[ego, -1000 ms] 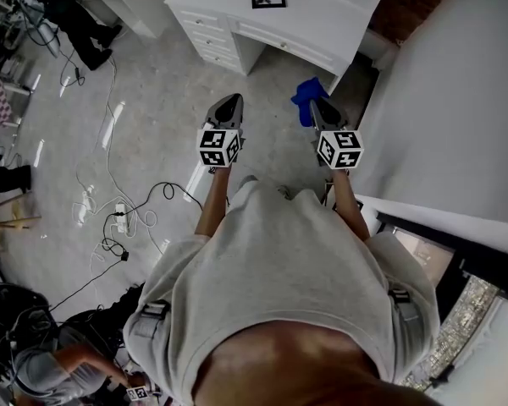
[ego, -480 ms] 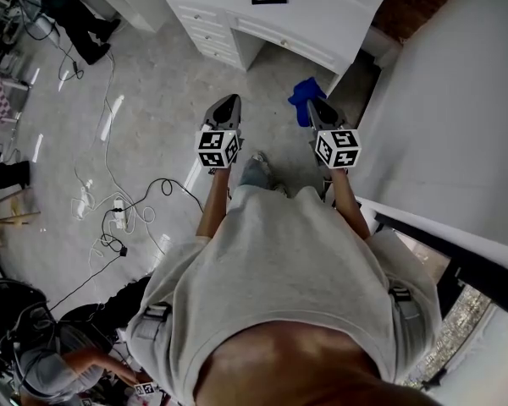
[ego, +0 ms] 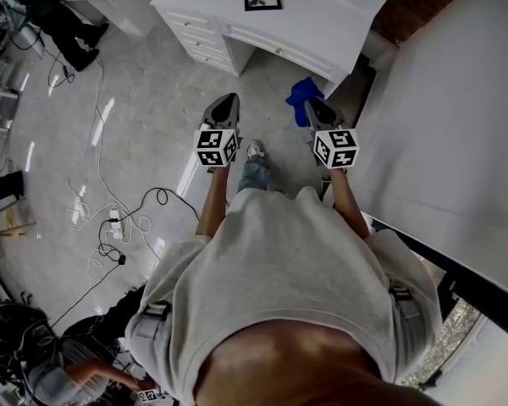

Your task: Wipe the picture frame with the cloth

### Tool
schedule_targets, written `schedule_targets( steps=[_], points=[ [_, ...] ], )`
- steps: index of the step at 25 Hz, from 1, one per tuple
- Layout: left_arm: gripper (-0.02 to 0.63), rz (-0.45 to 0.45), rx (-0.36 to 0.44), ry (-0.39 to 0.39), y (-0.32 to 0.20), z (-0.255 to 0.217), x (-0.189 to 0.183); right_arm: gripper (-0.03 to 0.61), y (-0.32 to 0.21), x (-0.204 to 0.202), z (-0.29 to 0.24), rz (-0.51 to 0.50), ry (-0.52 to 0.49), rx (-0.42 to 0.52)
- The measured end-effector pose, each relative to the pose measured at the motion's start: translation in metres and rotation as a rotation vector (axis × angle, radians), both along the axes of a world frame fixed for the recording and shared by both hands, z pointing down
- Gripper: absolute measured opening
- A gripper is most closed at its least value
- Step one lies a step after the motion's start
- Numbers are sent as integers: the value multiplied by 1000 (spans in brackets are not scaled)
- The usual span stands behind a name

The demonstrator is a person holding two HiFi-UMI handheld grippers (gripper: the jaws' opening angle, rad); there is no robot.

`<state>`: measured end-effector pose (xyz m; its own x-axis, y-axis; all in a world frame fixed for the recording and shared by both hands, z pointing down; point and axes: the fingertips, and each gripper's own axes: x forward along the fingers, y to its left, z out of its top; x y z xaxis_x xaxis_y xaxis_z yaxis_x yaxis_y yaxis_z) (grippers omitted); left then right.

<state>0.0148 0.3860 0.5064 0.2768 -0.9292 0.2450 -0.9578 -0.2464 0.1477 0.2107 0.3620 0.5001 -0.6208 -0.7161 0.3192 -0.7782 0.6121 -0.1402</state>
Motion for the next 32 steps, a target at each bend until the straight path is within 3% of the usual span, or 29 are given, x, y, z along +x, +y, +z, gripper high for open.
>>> schedule_targets(
  steps=[14,25,32],
  points=[
    [17,0,1,31,-120,-6,-66,66,-120,-57,-12,24,18,2],
    [15,69,14,30,-218,-12,-98,66,-204,-90,-18,85,17,15],
    [17,94,20,34,-254,-11,-117,66,-240,-108,-18,112,18,25]
  ],
)
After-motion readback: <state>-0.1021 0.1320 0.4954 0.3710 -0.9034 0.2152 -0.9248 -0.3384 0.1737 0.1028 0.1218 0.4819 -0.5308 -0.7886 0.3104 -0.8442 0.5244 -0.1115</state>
